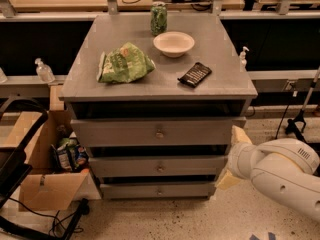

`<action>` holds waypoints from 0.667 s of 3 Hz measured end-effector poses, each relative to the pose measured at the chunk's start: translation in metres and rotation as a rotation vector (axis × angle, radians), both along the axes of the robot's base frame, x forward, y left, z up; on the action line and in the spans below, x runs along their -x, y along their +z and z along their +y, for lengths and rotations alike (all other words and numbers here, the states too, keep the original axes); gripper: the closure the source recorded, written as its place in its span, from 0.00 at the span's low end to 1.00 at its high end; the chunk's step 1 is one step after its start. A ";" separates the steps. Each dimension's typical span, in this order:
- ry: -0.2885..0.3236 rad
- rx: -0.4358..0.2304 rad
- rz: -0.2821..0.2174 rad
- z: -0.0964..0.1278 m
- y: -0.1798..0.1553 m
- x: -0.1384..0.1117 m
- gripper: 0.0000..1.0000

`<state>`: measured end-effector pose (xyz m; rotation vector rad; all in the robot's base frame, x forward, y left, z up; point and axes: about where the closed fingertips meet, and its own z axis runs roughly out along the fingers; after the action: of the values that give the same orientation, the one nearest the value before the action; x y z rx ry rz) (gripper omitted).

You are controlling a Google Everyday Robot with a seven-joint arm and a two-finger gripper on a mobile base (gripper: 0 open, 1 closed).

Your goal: Open middle drawer

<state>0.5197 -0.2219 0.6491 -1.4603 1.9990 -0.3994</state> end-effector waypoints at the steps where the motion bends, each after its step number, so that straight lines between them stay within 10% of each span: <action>1: 0.011 0.023 0.008 0.003 -0.002 0.001 0.00; 2: 0.066 0.075 0.036 0.012 -0.028 0.002 0.00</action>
Offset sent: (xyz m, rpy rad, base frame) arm -0.0080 0.0440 -0.1036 -0.1719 0.0620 0.1480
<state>0.5173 -0.2098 0.6209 -1.5863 1.9767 -0.4270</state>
